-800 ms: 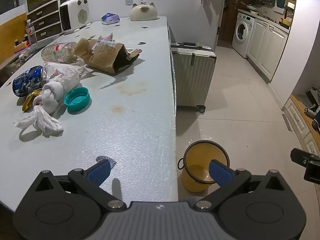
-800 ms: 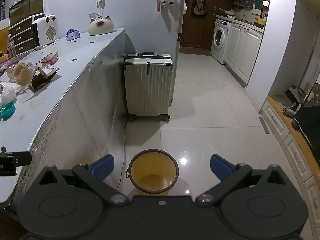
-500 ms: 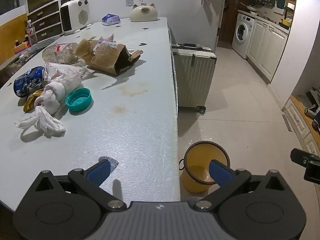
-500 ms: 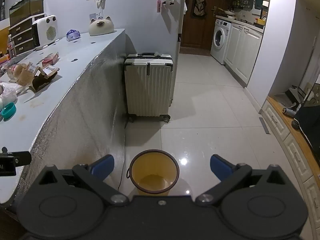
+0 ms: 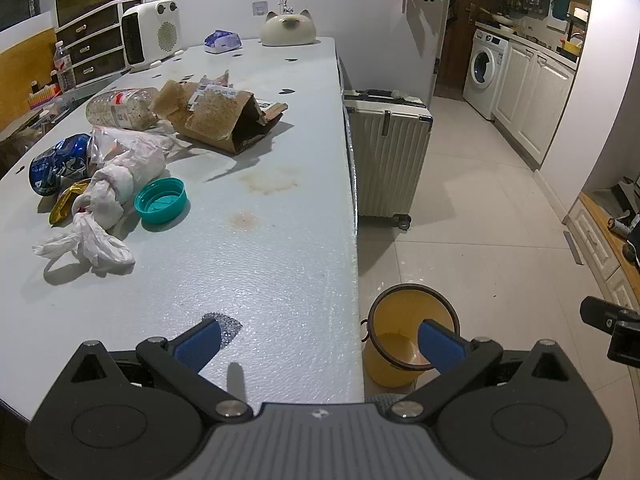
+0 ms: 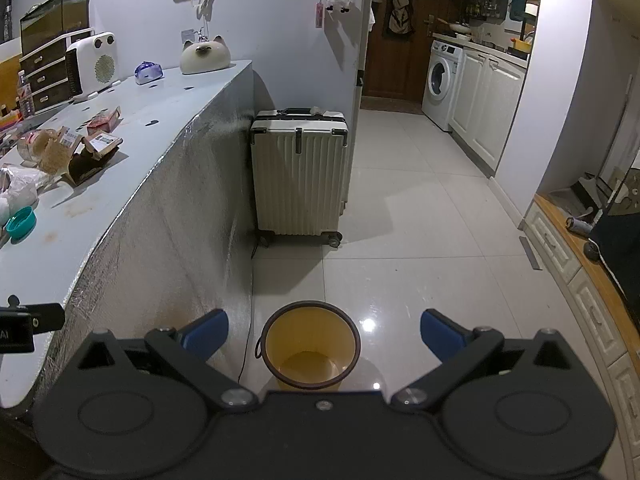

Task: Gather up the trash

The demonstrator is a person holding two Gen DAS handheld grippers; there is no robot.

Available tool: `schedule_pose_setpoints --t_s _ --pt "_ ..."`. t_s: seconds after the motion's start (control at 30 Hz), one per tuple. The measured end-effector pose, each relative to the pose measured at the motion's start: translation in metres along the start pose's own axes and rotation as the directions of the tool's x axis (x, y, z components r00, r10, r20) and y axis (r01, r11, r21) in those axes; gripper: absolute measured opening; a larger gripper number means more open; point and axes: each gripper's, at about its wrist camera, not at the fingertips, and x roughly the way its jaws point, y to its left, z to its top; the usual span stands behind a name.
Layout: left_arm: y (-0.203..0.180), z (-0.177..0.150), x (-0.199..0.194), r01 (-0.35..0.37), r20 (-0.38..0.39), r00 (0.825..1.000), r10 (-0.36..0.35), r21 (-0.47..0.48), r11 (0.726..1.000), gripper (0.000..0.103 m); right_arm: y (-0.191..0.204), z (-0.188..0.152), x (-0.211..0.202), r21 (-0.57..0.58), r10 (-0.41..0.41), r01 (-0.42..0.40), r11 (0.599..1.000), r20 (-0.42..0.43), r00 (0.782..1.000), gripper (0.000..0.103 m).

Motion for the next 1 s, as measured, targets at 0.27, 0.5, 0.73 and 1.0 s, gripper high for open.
schedule_pose_setpoints --t_s 0.27,0.5,0.73,1.0 --pt "0.0000 0.0000 0.0001 0.000 0.003 1.000 0.000 -0.001 1.000 0.103 0.0008 0.0025 -0.0027 0.000 0.001 -0.001 1.000 0.003 1.000 0.103" --pt "0.0000 -0.0001 -0.0001 0.001 0.004 1.000 -0.001 -0.001 1.000 0.103 0.0022 0.0018 -0.0031 0.002 0.002 -0.002 1.000 0.005 1.000 0.103" --pt "0.0000 -0.0002 -0.0003 0.000 0.006 1.000 0.000 -0.001 1.000 0.103 0.0028 0.0015 -0.0036 0.002 0.001 -0.001 1.000 0.006 1.000 0.103" --pt "-0.0001 0.0003 0.0006 0.004 0.006 1.000 -0.004 0.001 1.000 0.103 0.0019 0.0008 -0.0035 0.003 0.003 -0.003 1.000 0.007 1.000 0.103"
